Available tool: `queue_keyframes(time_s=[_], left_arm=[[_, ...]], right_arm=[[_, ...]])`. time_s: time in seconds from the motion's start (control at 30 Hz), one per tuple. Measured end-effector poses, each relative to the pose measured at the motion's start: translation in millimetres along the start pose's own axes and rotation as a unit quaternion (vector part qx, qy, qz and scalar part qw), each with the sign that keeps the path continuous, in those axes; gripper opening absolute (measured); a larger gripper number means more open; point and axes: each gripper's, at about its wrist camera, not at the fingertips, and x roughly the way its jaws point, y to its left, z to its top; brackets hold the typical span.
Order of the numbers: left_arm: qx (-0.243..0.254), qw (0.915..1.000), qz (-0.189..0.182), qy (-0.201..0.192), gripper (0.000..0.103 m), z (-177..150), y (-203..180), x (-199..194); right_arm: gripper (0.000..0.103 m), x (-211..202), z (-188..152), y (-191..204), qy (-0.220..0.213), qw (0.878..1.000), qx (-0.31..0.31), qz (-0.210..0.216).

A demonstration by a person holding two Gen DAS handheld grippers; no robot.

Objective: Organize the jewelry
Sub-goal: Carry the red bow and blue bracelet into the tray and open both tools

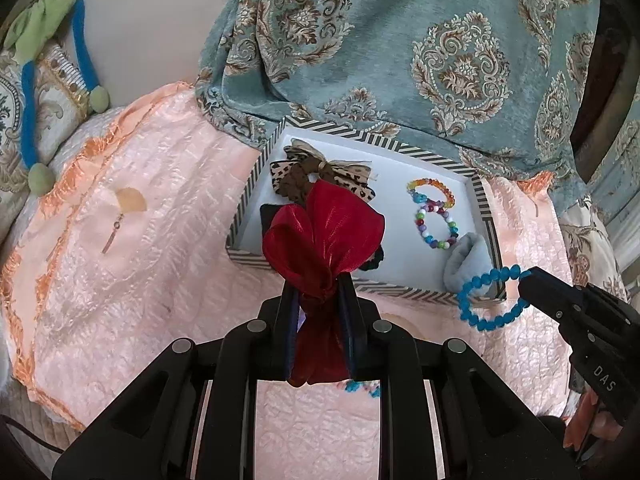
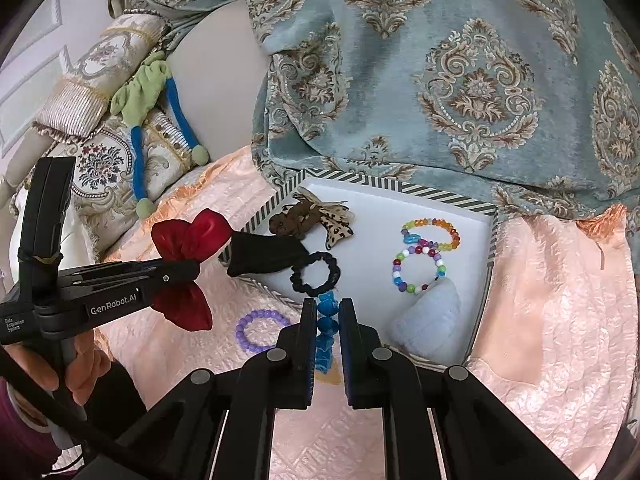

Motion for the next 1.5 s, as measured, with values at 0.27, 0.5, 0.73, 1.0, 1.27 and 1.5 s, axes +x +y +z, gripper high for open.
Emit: queue_keyframes(time_s=[0.27,0.5,0.73,1.0,1.27,1.5], left_arm=[[-0.001,1.0,-0.003,0.009,0.017,9,-7,14],[-0.006,0.9994,-0.025,0.024,0.017,19,-20,29],[-0.005,0.9984,-0.042,0.038,0.017,26,-41,49],[0.001,0.9973,-0.05,0.053,0.017,34,-58,73],[0.002,0.9957,-0.063,0.069,0.017,40,-70,98],[-0.011,0.9931,-0.08,0.085,0.017,42,-73,125]], right_arm=[[0.01,2,8,-14,-0.003,1.0,0.006,-0.005],[0.01,9,17,-32,-0.001,1.0,0.019,-0.014],[0.01,20,27,-48,0.008,0.999,0.025,-0.022],[0.01,37,39,-65,0.016,0.999,0.031,-0.026],[0.01,65,62,-77,0.029,0.999,0.034,-0.032],[0.01,102,87,-78,0.044,0.998,0.03,-0.028]])
